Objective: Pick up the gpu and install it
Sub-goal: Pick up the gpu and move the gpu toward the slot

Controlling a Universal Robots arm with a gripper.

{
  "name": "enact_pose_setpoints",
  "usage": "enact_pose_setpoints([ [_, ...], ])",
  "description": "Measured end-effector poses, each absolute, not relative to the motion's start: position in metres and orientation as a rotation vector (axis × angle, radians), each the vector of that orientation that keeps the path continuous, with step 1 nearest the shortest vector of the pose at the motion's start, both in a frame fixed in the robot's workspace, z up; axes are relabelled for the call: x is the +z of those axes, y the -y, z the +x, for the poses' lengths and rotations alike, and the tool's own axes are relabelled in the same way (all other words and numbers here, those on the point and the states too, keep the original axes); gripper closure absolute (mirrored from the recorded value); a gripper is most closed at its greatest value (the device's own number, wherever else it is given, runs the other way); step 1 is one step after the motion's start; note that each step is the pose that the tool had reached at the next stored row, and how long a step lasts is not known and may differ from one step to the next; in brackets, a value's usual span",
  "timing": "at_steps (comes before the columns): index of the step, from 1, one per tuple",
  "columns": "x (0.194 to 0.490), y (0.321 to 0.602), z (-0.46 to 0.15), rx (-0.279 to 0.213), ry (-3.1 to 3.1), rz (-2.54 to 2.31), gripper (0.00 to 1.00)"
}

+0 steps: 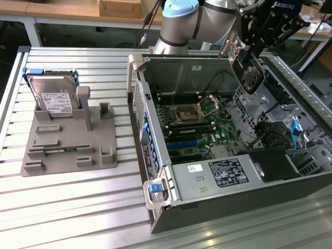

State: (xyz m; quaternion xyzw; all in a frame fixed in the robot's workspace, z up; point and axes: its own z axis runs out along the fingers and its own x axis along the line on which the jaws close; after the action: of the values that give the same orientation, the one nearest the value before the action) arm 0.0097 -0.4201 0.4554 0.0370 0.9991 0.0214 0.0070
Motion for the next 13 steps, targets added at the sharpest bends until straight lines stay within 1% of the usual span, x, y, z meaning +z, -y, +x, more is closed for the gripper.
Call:
enact_pose_setpoints([
  [13,0.441,0.421,0.039,0.067,-3.125,0.116,0.73],
])
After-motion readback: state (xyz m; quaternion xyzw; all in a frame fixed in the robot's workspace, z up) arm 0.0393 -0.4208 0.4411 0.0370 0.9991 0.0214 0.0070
